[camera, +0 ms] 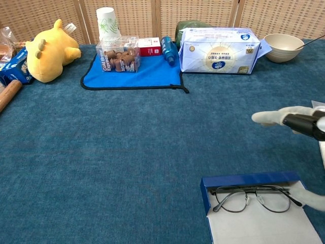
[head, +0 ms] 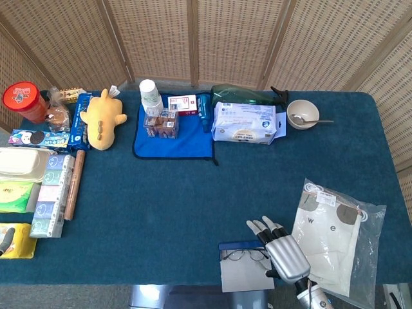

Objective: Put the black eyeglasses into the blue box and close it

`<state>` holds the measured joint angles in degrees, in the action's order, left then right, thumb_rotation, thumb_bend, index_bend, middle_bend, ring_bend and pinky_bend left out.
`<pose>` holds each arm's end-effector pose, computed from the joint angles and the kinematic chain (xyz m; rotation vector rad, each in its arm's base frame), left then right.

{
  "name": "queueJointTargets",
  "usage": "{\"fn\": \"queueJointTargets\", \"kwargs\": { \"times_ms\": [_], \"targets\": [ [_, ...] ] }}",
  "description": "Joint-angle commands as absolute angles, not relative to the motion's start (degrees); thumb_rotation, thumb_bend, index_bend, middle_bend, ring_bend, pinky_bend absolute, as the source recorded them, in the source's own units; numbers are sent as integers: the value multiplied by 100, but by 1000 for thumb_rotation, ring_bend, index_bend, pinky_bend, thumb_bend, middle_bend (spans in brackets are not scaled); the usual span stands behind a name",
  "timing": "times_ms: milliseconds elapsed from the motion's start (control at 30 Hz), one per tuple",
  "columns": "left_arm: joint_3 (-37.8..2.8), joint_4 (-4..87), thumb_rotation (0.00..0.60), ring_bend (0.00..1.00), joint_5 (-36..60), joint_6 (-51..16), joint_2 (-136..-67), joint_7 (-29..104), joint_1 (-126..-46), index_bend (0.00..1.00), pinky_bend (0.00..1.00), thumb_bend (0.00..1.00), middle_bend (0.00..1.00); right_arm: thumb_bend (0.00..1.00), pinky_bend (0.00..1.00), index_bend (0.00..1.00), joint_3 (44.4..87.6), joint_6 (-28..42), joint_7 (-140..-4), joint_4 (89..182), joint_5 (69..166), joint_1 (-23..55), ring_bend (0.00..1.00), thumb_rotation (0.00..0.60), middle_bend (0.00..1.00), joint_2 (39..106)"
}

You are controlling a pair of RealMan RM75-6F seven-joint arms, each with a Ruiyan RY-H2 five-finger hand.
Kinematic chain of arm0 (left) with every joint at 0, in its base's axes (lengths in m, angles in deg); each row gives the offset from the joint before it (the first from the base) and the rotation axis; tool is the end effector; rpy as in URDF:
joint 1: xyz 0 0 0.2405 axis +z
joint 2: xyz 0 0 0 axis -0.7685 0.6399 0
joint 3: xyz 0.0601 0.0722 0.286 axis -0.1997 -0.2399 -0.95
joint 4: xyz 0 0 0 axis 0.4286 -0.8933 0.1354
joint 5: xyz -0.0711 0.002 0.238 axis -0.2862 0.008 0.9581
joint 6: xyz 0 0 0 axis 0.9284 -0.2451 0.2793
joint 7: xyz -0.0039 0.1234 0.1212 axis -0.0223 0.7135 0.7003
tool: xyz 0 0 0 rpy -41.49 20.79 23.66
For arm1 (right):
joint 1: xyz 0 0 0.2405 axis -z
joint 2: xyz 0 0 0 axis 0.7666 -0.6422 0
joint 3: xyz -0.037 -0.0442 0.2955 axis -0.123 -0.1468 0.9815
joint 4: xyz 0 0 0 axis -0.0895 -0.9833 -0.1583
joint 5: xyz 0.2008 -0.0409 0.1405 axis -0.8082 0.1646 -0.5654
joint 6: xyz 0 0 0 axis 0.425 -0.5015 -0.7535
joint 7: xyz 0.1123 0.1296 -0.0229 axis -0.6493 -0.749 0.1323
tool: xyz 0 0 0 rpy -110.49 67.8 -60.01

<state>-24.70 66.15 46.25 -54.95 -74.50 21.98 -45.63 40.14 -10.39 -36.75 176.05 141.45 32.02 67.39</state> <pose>-0.3417 0.1454 0.2121 -1.2319 -0.9028 -1.2058 -0.2079 -0.1688 -0.0046 1.8753 -0.9880 0.8943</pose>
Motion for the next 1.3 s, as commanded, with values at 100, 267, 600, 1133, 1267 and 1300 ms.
{"fn": "queueJointTargets", "kwargs": {
  "times_ms": [100,267,600,1133,1267,1300],
  "targets": [
    [-2397,6417,532,0,4546,-5433,-7453,1974,-4641,43,0,318,1,272,204,0,3747,-1430,-3872,16853,14818,3735,31,421,117,7146],
    [-2402,6257,528,0,4528,-5460,-7468,1833,-4624,42,0,318,1,240,196,0,3703,-1605,-4034,16303,15213,4025,24,447,115,7324],
    [-2327,5927,530,0,4405,-5595,-7541,1485,-4575,38,0,318,1,131,179,0,3618,-1931,-4502,15245,15977,4483,12,502,99,7614],
    [-2313,5662,529,0,4483,-5980,-7615,1246,-4406,36,0,318,1,120,162,0,3724,-2345,-5008,14043,16609,5021,0,523,68,8100],
    [-2323,5618,533,0,4515,-6075,-7629,1212,-4355,37,0,318,1,120,159,0,3772,-2404,-5167,13757,16664,5107,0,534,56,8211],
    [-2328,5608,533,0,4520,-6090,-7632,1207,-4344,37,0,318,1,120,160,0,3781,-2412,-5219,13703,16670,5123,0,534,54,8232]
  ]
}}
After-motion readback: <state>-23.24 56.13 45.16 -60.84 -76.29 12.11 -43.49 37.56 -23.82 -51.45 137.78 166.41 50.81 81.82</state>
